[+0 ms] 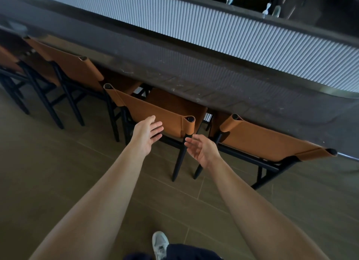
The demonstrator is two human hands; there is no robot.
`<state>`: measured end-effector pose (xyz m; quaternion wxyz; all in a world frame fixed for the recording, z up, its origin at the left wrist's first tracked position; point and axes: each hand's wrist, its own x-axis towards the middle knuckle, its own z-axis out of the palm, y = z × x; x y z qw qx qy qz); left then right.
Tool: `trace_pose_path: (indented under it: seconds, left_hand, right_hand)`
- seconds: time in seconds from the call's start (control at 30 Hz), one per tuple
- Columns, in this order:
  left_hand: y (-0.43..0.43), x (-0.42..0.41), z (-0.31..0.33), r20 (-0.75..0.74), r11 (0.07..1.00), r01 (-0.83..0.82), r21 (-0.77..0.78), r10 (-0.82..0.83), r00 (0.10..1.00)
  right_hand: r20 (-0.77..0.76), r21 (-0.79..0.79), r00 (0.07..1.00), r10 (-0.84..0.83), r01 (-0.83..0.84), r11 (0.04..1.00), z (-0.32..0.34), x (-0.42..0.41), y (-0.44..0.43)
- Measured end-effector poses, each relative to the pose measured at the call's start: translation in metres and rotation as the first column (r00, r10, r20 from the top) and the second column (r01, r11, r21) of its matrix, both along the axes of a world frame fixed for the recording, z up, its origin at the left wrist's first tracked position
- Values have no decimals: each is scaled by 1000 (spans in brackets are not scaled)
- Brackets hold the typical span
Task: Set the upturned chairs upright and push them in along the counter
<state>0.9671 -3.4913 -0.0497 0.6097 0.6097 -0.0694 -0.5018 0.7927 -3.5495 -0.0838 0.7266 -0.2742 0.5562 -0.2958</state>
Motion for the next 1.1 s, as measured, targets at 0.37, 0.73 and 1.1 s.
trace_pose_path:
  seconds: [0.37, 0.73, 1.1]
  left_hand:
    - [-68, 84, -20, -42, 995, 68, 77, -65, 997]
    - [-138, 185, -35, -133, 914, 294, 280, -267, 955]
    - [-168, 221, -71, -345, 940, 141, 312, -26, 938]
  right_hand:
    - [-10, 119, 995, -96, 96, 988, -17, 92, -43]
    - [-17, 197, 933, -360, 356, 913, -28, 181, -92]
    - [-159, 294, 890, -428, 456, 840, -50, 210, -117]
